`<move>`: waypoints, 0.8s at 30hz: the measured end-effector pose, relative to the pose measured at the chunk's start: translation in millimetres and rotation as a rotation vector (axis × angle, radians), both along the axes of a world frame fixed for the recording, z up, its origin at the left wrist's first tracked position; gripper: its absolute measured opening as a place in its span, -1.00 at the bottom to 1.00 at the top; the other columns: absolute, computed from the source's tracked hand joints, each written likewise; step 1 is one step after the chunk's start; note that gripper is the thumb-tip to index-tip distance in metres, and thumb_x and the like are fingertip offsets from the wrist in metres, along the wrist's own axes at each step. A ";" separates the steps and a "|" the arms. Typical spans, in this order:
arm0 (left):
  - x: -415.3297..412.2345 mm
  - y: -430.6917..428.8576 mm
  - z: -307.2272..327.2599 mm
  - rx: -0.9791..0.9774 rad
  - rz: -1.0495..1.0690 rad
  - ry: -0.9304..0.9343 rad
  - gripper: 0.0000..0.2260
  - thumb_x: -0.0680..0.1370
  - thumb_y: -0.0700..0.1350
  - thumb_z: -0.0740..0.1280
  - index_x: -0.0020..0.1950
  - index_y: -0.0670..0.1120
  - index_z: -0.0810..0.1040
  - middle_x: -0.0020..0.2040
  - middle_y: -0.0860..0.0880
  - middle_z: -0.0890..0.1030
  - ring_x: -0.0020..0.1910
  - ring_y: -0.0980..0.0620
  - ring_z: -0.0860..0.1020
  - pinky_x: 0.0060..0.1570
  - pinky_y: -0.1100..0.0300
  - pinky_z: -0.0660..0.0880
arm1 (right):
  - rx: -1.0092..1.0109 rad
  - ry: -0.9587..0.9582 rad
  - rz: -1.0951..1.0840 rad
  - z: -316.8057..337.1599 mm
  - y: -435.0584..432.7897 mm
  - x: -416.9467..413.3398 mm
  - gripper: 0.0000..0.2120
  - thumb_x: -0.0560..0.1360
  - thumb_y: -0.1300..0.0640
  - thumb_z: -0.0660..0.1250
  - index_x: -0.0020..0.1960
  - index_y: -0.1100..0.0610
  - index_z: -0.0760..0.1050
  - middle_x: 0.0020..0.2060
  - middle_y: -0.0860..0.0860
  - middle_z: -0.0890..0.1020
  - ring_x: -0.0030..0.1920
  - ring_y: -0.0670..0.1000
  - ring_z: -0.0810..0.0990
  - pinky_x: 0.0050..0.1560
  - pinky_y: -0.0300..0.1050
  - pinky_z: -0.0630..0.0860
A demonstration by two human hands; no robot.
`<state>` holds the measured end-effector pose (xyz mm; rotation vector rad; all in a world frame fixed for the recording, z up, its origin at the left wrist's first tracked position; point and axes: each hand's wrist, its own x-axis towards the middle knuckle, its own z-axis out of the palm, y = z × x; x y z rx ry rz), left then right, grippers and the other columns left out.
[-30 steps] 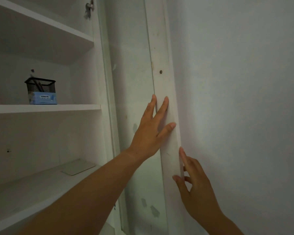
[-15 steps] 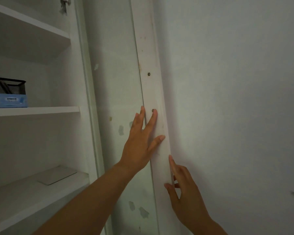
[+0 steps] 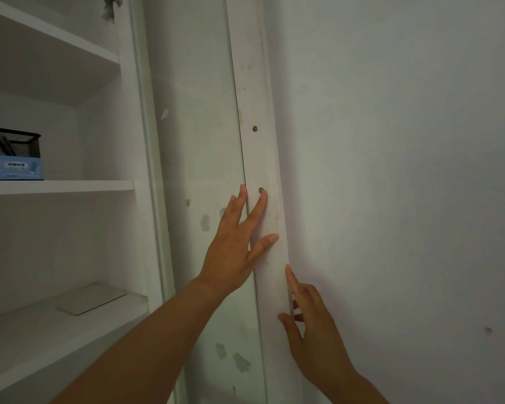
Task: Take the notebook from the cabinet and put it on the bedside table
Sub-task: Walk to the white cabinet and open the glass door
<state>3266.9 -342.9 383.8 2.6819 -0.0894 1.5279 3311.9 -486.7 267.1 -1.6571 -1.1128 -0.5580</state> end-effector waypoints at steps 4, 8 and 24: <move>-7.3 4.8 4.5 0.004 -0.022 0.060 -0.42 0.43 0.40 -0.03 0.37 0.40 -0.23 0.44 0.31 -0.28 0.47 0.13 -0.16 0.32 0.09 -0.05 | -0.017 0.020 0.001 3.1 -1.1 -1.8 -0.38 0.53 0.08 0.21 0.33 -0.31 -0.12 0.10 -0.12 0.38 -0.05 -0.16 0.45 0.10 -0.30 0.47; -13.0 5.7 8.0 0.006 -0.020 0.115 -0.40 0.42 0.43 -0.04 0.39 0.38 -0.21 0.41 0.34 -0.31 0.49 0.03 -0.04 0.34 0.03 0.04 | -0.022 0.015 -0.016 4.2 -2.3 -4.1 -0.39 0.53 0.08 0.22 0.32 -0.31 -0.11 0.12 -0.08 0.41 -0.03 -0.13 0.46 0.08 -0.29 0.47; -110.1 45.8 14.6 -0.010 0.101 0.243 -0.49 0.48 0.30 -0.04 0.42 0.30 -0.02 0.50 0.06 0.15 0.45 0.06 0.12 0.40 0.05 0.07 | 0.146 -0.140 0.079 72.6 26.1 -60.2 -0.55 0.47 0.01 0.31 0.30 -0.15 0.26 0.15 -0.15 0.35 0.05 -0.24 0.43 0.05 -0.46 0.40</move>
